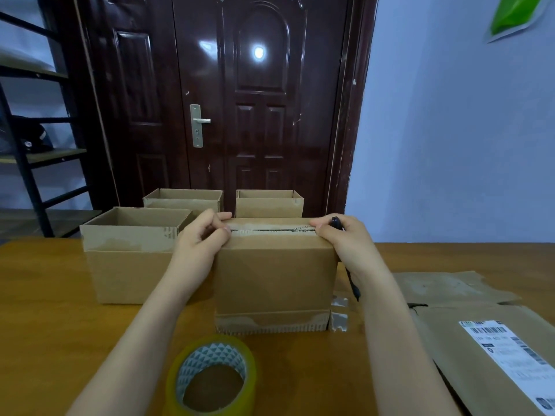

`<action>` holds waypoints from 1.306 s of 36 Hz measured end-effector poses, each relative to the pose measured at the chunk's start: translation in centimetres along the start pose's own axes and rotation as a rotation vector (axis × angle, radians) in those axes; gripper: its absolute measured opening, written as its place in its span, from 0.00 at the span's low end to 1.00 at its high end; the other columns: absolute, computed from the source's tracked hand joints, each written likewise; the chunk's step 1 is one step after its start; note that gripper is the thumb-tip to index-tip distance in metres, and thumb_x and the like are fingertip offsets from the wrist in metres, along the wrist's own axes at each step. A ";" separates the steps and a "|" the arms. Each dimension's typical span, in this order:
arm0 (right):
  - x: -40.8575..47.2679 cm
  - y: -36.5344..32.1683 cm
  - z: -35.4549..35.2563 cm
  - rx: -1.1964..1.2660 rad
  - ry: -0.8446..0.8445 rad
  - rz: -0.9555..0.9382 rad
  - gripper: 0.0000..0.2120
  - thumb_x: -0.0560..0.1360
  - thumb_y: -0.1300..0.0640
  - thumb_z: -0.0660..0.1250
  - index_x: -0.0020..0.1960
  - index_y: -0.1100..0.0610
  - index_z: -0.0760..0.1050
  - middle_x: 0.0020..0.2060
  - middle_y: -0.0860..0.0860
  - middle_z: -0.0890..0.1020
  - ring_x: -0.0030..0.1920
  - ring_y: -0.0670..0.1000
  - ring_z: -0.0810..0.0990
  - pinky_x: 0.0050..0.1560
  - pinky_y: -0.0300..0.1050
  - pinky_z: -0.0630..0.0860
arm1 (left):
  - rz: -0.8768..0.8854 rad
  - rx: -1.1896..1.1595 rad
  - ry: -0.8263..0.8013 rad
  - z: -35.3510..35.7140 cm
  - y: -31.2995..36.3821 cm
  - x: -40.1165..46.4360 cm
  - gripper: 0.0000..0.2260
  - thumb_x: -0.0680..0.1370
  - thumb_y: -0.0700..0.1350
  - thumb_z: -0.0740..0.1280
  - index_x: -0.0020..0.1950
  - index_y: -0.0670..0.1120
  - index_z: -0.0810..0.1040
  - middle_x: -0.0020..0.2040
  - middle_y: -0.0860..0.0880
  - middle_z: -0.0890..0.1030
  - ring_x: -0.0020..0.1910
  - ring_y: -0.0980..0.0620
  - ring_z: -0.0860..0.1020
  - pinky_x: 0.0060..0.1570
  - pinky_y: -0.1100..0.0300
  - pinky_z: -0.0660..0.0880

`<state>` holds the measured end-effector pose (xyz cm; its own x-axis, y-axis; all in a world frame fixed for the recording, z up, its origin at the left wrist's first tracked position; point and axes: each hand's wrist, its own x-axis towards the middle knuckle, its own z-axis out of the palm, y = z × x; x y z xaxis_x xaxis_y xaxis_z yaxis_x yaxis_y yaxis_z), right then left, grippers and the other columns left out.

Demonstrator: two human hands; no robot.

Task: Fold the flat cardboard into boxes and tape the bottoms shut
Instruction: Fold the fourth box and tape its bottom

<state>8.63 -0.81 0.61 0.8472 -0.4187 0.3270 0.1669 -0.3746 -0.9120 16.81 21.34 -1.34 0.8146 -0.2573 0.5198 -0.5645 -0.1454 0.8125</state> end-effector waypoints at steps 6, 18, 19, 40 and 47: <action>0.4 0.3 0.2 0.026 0.008 0.034 0.12 0.78 0.63 0.62 0.43 0.49 0.80 0.46 0.43 0.79 0.51 0.43 0.75 0.53 0.40 0.71 | -0.057 -0.049 0.034 0.3 0.2 0.2 0.08 0.77 0.38 0.63 0.40 0.36 0.71 0.57 0.55 0.79 0.57 0.61 0.73 0.48 0.61 0.68; -0.5 -0.4 0.5 0.053 0.026 0.119 0.12 0.78 0.62 0.61 0.47 0.51 0.81 0.49 0.48 0.82 0.54 0.51 0.78 0.60 0.50 0.75 | -0.080 0.062 0.031 0.0 0.7 -0.3 0.11 0.78 0.42 0.62 0.40 0.36 0.71 0.62 0.51 0.78 0.62 0.51 0.72 0.60 0.51 0.67; -0.6 -0.6 0.5 0.047 0.023 0.123 0.11 0.78 0.62 0.61 0.48 0.51 0.81 0.50 0.49 0.82 0.54 0.51 0.78 0.61 0.51 0.75 | -0.068 0.113 0.015 -0.2 0.7 -0.4 0.11 0.79 0.44 0.61 0.41 0.37 0.72 0.63 0.51 0.77 0.62 0.51 0.72 0.59 0.52 0.67; -5.3 -5.3 -2.3 -0.465 0.422 -0.350 0.14 0.79 0.59 0.60 0.63 0.52 0.73 0.55 0.49 0.72 0.43 0.46 0.73 0.39 0.41 0.69 | 0.762 0.825 -0.179 -0.9 7.6 -7.0 0.16 0.78 0.52 0.53 0.43 0.42 0.74 0.37 0.47 0.76 0.37 0.47 0.75 0.30 0.58 0.70; -10.5 -1.5 -1.4 -0.551 0.124 -0.385 0.04 0.76 0.61 0.62 0.46 0.55 0.76 0.42 0.48 0.81 0.43 0.48 0.77 0.41 0.44 0.74 | 0.278 1.041 -0.556 1.7 3.9 -10.8 0.26 0.77 0.68 0.51 0.51 0.48 0.75 0.48 0.50 0.77 0.47 0.52 0.74 0.42 0.58 0.73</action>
<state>-1.23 3.00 -1.11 0.7093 -0.2507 0.6588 0.1360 -0.8684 -0.4769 5.60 21.92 -4.19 0.6240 -0.7401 0.2507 -0.7566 -0.6525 -0.0431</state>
